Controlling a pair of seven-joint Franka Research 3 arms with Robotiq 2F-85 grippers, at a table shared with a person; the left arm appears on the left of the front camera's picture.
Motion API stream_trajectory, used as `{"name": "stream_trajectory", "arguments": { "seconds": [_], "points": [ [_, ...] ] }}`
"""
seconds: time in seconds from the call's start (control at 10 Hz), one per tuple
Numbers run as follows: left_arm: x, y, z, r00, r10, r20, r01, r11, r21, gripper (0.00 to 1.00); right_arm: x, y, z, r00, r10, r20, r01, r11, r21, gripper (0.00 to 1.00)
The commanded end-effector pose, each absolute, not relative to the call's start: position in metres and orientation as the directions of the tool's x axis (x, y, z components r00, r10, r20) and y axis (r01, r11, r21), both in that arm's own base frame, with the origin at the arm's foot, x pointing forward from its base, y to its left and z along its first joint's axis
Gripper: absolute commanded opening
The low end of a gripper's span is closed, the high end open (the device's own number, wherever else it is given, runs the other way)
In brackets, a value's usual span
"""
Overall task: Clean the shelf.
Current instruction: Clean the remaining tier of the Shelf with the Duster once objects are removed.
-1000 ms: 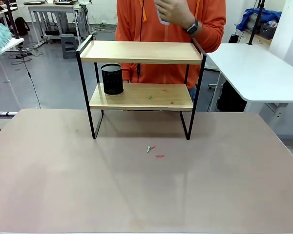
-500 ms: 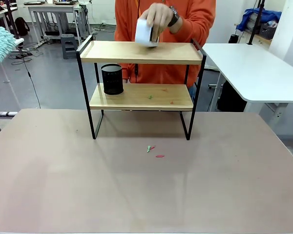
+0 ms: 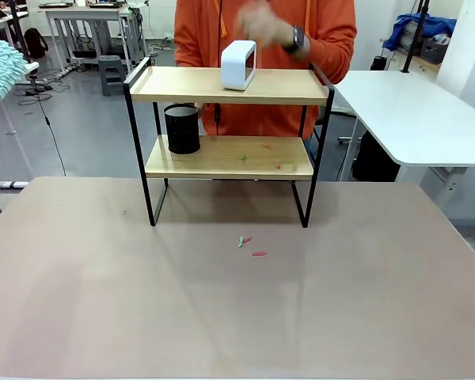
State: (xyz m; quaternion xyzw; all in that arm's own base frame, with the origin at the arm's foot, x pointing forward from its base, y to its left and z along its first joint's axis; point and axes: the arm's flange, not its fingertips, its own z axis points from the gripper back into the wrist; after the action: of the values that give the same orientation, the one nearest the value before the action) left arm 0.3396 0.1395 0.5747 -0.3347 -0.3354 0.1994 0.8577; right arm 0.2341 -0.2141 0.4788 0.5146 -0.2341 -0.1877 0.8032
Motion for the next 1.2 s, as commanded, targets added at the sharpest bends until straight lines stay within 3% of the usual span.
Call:
{"name": "stream_trajectory", "arguments": {
  "seconds": [0.0,0.8,1.0,1.1],
  "points": [
    [0.338,0.14,0.576,0.689,0.577,0.438,-0.133,0.695,-0.706,0.12,0.236,-0.215,0.481,0.814,-0.541,0.209,0.028,0.398,0.917,1.0],
    [0.34,0.14,0.575,0.695,0.569,0.44,-0.119,0.695,-0.709,0.12,0.236,-0.215,0.481,0.814,-0.541,0.209,0.028,0.398,0.917,1.0],
    [0.302,0.129,0.628,0.834,0.334,0.439,0.14,0.641,-0.754,0.12,0.236,-0.215,0.481,0.814,-0.541,0.209,0.028,0.398,0.917,1.0],
    [0.276,0.127,0.643,0.828,0.254,0.5,0.24,0.644,-0.726,0.12,0.236,-0.215,0.481,0.814,-0.541,0.209,0.028,0.398,0.917,1.0]
  ]
}}
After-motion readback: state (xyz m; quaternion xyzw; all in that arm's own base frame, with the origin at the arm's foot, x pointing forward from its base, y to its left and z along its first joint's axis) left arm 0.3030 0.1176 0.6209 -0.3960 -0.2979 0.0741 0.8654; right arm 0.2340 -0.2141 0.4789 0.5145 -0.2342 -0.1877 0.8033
